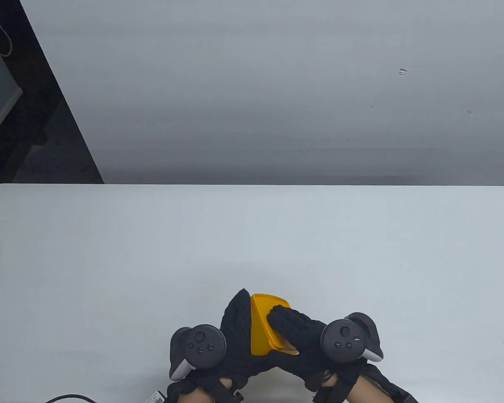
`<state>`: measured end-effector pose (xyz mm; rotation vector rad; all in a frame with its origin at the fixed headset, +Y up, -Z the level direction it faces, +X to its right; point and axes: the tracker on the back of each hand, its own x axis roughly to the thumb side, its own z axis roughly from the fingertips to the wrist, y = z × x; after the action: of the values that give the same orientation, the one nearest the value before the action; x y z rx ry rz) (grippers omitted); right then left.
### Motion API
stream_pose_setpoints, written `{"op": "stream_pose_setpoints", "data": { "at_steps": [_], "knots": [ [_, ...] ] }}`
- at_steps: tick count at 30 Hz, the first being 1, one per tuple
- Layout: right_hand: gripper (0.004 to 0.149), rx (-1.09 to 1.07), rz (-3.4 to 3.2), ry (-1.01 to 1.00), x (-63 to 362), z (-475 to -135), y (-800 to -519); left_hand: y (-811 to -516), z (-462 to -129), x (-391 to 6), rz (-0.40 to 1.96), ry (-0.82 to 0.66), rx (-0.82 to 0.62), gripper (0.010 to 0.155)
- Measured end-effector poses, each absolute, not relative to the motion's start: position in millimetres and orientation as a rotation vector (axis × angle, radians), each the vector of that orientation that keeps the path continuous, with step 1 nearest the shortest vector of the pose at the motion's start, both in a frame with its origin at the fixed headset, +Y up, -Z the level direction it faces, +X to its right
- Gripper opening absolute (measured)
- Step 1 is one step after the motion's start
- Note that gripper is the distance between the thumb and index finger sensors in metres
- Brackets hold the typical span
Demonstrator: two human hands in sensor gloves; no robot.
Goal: Remove lid from plastic food container
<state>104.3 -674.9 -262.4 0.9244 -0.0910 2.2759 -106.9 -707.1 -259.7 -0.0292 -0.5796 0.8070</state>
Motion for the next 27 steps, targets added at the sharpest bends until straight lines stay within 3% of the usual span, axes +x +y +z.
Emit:
{"op": "stream_pose_setpoints", "data": {
  "at_steps": [9, 27],
  "knots": [
    [0.062, 1.032, 2.42, -0.389, 92, -249, -669, -706, -254, -99, 0.632, -0.55, 0.025, 0.125],
    [0.055, 1.019, 2.256, -0.187, 108, -261, -665, -702, -254, -108, 0.598, -0.638, 0.011, 0.124]
  ]
}}
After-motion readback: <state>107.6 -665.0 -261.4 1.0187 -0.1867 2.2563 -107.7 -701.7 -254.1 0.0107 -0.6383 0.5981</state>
